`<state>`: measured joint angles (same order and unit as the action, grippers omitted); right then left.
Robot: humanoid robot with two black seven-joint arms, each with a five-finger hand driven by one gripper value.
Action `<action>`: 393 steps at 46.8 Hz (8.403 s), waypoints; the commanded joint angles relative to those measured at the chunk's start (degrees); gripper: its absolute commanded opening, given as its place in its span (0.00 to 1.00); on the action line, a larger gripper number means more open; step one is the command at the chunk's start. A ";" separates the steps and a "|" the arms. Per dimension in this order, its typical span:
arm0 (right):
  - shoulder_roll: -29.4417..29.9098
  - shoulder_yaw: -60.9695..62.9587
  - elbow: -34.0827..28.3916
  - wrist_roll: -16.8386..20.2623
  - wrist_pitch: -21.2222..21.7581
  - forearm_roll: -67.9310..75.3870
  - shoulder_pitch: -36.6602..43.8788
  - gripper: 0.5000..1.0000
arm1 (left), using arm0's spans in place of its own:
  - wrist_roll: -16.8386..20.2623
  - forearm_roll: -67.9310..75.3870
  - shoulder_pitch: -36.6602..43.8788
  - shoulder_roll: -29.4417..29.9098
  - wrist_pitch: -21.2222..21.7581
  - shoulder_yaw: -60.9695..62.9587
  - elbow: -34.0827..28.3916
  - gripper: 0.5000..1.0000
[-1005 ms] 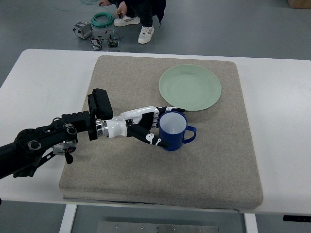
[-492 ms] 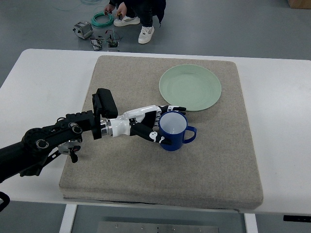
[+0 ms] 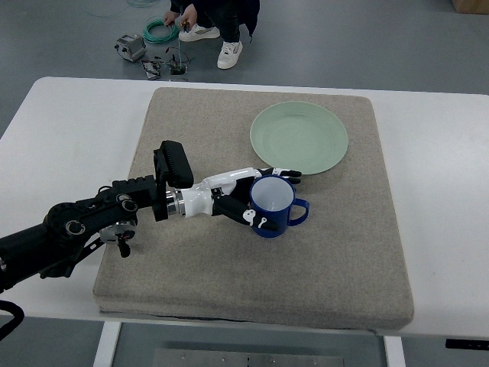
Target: Place cup left of plate with left hand
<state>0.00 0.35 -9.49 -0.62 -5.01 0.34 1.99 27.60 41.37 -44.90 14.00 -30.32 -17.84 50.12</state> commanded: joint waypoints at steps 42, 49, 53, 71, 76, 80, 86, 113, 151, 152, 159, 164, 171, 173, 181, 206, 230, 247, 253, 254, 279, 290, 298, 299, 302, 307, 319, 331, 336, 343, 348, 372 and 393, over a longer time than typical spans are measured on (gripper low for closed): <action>0.00 0.00 0.00 0.00 0.00 0.01 -0.06 0.87 | 0.09 2.84 -0.36 -3.27 0.00 -0.18 -3.28 0.00; 0.00 0.00 0.00 0.00 0.00 -0.07 -0.06 0.87 | 0.18 2.66 -0.45 -3.36 2.10 -0.62 -3.28 0.00; 0.00 0.00 0.00 0.00 0.00 0.01 -0.06 0.87 | 0.26 1.96 -0.53 -3.27 5.35 -0.97 -3.19 0.00; 0.00 0.00 0.00 0.00 0.00 0.01 -0.06 0.87 | 0.27 1.43 -1.59 -2.31 12.47 -8.79 -3.10 0.00; 0.00 0.00 0.00 0.00 0.00 0.01 0.03 0.87 | 0.35 1.43 -1.59 -1.70 15.20 -10.81 -3.45 0.00; 0.00 0.00 0.00 0.00 0.00 0.01 -0.06 0.87 | 0.27 1.43 -1.59 -1.34 17.22 -12.13 -4.77 0.00; 0.00 0.00 0.00 0.00 0.00 0.01 -0.06 0.87 | 0.35 0.99 -1.59 -1.43 20.29 -14.06 -7.84 0.00; 0.00 0.00 0.00 0.00 0.00 0.01 -0.06 0.87 | 0.44 -12.90 -2.29 -1.25 22.40 -14.41 -19.88 0.00; 0.00 0.00 0.00 0.00 0.00 0.01 -0.06 0.87 | 2.64 -12.19 -0.27 -1.43 25.40 -13.45 -22.09 0.01; 0.00 0.00 0.00 0.00 0.00 0.01 -0.06 0.87 | 2.64 -12.19 -0.18 -1.43 25.40 -13.45 -22.09 0.01; 0.00 0.00 0.00 0.00 0.00 0.01 -0.06 0.87 | 2.73 -12.19 0.17 -1.43 25.13 -13.45 -22.00 0.01; 0.00 0.00 0.00 0.00 0.00 0.01 -0.06 0.87 | 3.08 -12.28 0.26 -1.43 24.96 -13.45 -22.00 0.01; 0.00 0.00 0.00 0.00 0.00 0.01 -0.06 0.87 | 3.25 -12.54 0.61 -1.52 24.78 -13.54 -21.91 0.01; 0.00 0.00 0.00 0.00 0.00 0.01 -0.06 0.87 | 3.69 -12.63 0.78 -1.52 24.61 -13.54 -21.91 0.01; 0.00 0.00 0.00 0.00 0.00 0.01 -0.06 0.87 | 4.84 -12.55 0.87 -1.96 24.60 -13.54 -21.91 0.01; 0.00 0.00 0.00 0.00 0.00 -0.07 0.03 0.87 | 4.84 -12.81 1.84 -2.13 24.96 -13.54 -21.91 0.47; 0.00 0.00 0.00 0.00 0.00 0.01 -0.06 0.87 | 4.75 -12.90 1.93 -2.40 25.40 -13.54 -21.65 0.89; 0.00 0.00 0.00 0.00 0.00 0.01 0.03 0.87 | 4.75 -12.98 2.28 -1.60 25.40 -14.15 -17.08 0.98; 0.00 0.00 0.00 0.00 0.00 -0.07 -0.06 0.87 | 4.75 -12.98 2.28 -1.43 25.40 -14.24 -16.99 0.98; 0.00 0.00 0.00 0.00 0.00 0.01 -0.06 0.87 | 4.75 -12.98 2.28 -1.34 25.31 -14.24 -16.99 0.98; 0.00 0.00 0.00 0.00 0.00 -0.07 -0.06 0.87 | 4.75 -15.88 2.45 6.22 24.87 -14.41 -9.43 0.98; 0.00 0.00 0.00 0.00 0.00 -0.07 -0.06 0.87 | 4.75 -16.41 3.68 8.85 24.96 -15.90 -4.42 0.98; 0.00 0.00 0.00 0.00 0.00 0.01 0.03 0.87 | 4.75 -16.94 2.81 9.21 24.25 -19.07 -3.63 0.99; 0.00 0.00 0.00 0.00 0.00 0.01 -0.06 0.87 | 4.75 -16.94 2.72 9.12 24.25 -19.16 -3.63 0.99; 0.00 0.00 0.00 0.00 0.00 0.01 -0.06 0.87 | 4.75 -17.20 1.49 8.94 24.34 -19.25 -3.63 0.99; 0.00 0.00 0.00 0.00 0.00 0.01 -0.06 0.87 | 4.49 -17.73 -0.53 8.33 25.13 -19.25 -3.63 0.99; 0.00 0.00 0.00 0.00 0.00 -0.07 -0.06 0.87 | 0.19 -27.56 -4.92 5.16 26.80 -19.16 -5.38 0.98; 0.00 0.00 0.00 0.00 0.00 0.01 0.03 0.87 | -3.51 -39.25 -7.65 2.35 30.84 -19.16 -6.00 0.98; 0.00 0.00 0.00 0.00 0.00 0.01 0.03 0.87 | -4.74 -45.14 -8.27 2.35 30.76 -19.16 -6.09 0.98; 0.00 0.00 0.00 0.00 0.00 0.01 0.03 0.87 | -6.06 -51.21 -9.23 2.35 30.67 -19.25 -8.55 0.99; 0.00 0.00 0.00 0.00 0.00 -0.07 -0.06 0.87 | -7.38 -55.78 -10.03 2.18 30.14 -19.34 -11.01 0.99; 0.00 0.00 0.00 0.00 0.00 0.01 -0.06 0.87 | -11.42 -61.06 -10.64 1.38 29.09 -20.04 -12.68 0.99; 0.00 0.00 0.00 0.00 0.00 0.01 0.03 0.87 | -10.64 -60.62 -11.43 1.47 25.23 -20.30 -13.29 0.99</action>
<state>0.00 0.35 -9.49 -0.62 -5.01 0.34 1.97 16.45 -19.09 -56.34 15.47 -3.59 -37.95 37.27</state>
